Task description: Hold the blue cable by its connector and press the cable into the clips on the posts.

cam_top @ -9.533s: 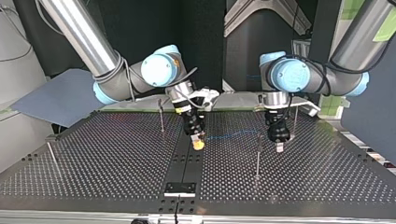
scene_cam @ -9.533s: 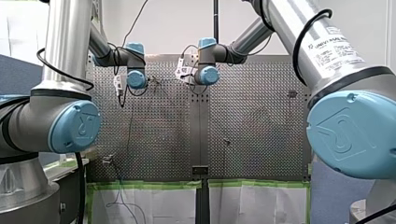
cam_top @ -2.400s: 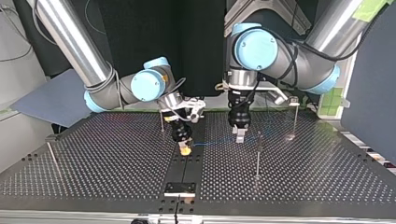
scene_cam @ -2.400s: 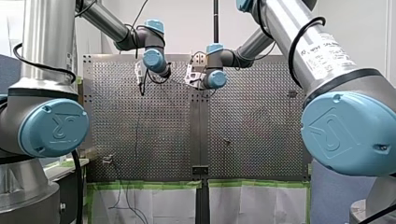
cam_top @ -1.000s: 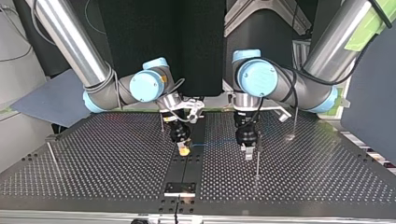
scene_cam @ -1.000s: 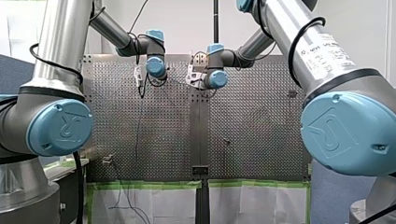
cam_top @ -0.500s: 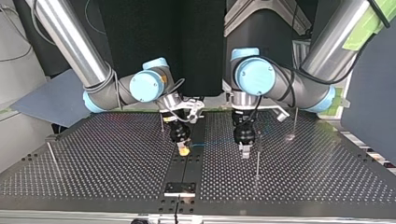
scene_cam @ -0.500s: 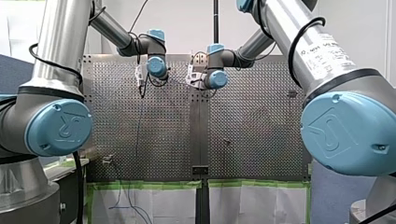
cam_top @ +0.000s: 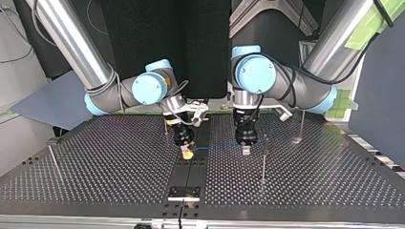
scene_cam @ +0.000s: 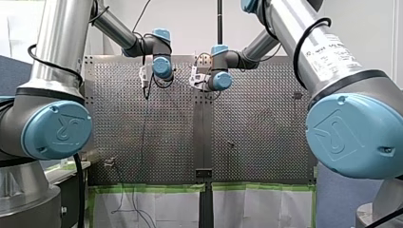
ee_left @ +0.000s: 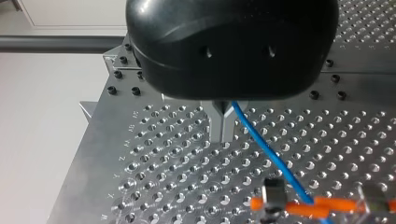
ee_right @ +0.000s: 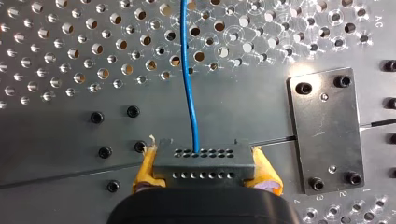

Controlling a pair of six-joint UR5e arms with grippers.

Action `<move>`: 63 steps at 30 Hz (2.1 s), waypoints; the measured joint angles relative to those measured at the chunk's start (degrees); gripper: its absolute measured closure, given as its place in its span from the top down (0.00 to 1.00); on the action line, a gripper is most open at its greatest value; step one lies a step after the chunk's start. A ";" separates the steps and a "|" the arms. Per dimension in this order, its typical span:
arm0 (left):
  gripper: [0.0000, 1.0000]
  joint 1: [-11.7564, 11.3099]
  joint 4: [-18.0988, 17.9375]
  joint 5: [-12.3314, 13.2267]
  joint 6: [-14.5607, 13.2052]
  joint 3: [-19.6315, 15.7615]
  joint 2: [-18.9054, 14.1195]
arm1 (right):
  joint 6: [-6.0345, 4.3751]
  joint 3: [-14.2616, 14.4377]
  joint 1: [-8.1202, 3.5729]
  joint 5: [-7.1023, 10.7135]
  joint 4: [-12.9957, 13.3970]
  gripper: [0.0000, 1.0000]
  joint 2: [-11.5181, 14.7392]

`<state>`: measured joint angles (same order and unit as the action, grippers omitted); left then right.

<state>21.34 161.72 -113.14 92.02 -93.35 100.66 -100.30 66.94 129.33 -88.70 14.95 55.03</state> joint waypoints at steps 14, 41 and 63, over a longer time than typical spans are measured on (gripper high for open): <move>0.00 0.16 -1.53 -0.92 0.52 -0.02 0.08 | 0.00 0.00 -0.19 0.01 -0.24 0.00 0.02; 0.00 4.80 -2.81 -0.46 3.56 -0.52 11.34 | 1.88 9.53 -2.73 -4.41 -0.23 0.00 -0.04; 0.00 8.74 -11.10 -1.68 4.49 -6.17 14.68 | 6.09 17.97 -4.30 -10.07 0.13 0.00 -0.04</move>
<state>30.08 150.62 -114.82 96.51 -99.52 115.33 -94.21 84.91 125.03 -98.77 15.09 54.99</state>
